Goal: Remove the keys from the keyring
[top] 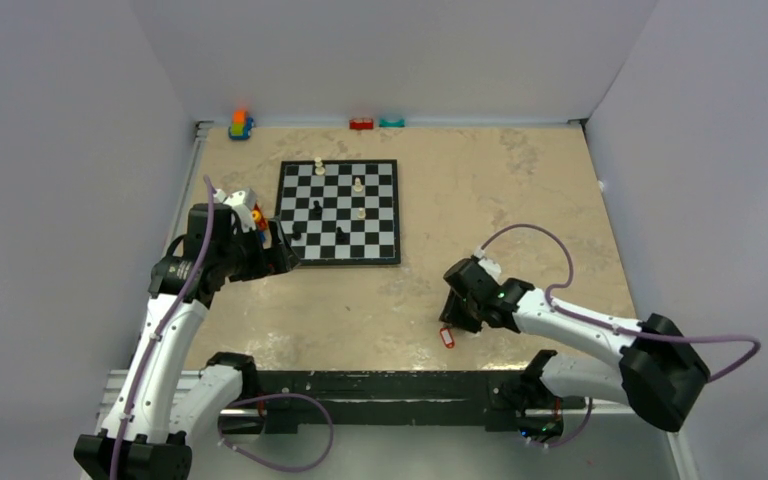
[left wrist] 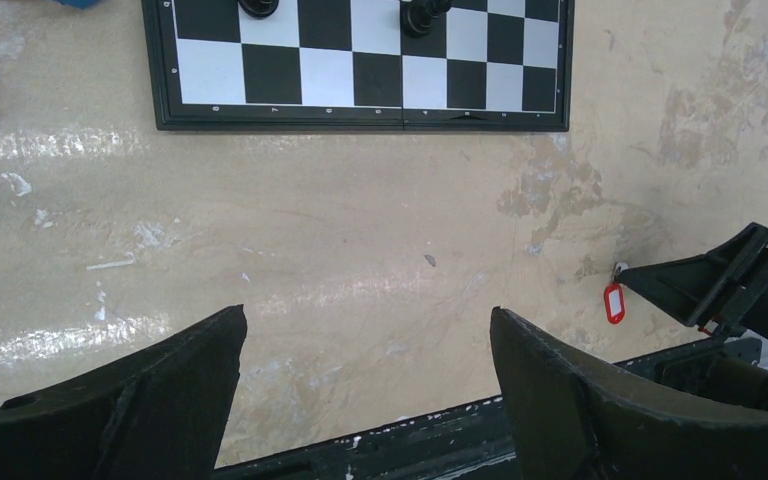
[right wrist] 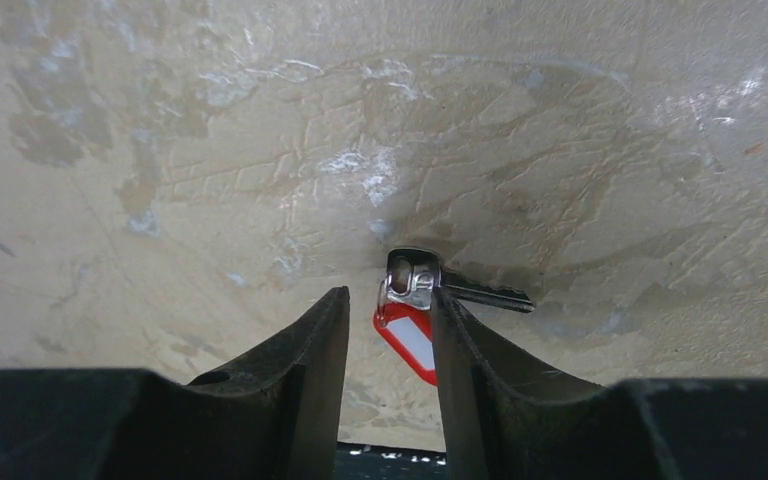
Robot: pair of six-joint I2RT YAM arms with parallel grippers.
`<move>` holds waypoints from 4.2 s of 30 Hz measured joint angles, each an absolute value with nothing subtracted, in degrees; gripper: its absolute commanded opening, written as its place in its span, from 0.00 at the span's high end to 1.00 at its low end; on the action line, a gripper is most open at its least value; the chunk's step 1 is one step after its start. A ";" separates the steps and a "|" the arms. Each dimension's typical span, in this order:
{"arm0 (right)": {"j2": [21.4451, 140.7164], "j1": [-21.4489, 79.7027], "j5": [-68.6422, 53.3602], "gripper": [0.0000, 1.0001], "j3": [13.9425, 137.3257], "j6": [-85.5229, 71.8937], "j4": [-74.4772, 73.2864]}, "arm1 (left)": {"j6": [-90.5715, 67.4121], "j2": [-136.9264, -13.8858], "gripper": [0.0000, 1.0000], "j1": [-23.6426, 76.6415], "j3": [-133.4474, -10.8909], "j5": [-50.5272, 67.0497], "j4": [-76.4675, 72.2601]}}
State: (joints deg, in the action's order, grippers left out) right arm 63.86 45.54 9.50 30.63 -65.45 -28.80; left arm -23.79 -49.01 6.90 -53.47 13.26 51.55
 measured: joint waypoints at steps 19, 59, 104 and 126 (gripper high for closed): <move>71.37 48.23 8.10 0.80 34.52 -64.29 -27.86 | -23.79 -49.01 0.05 6.90 -53.47 13.26 51.55; 49.63 48.49 -7.88 1.00 40.29 -43.79 -19.44 | -22.92 -43.44 0.08 6.92 -53.47 23.27 50.17; 57.25 48.64 -17.21 1.00 50.70 -56.75 36.36 | -52.21 -39.86 0.43 6.96 -65.17 40.05 17.89; 59.20 48.64 -1.08 1.00 55.70 -67.51 27.92 | -65.56 -56.12 0.58 16.25 -69.34 42.15 -4.62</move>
State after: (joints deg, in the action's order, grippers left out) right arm 59.20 48.64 -1.08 55.70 -67.51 27.92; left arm -65.56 -56.12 16.25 -69.34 42.15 -4.62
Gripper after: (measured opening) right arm 0.007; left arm 0.446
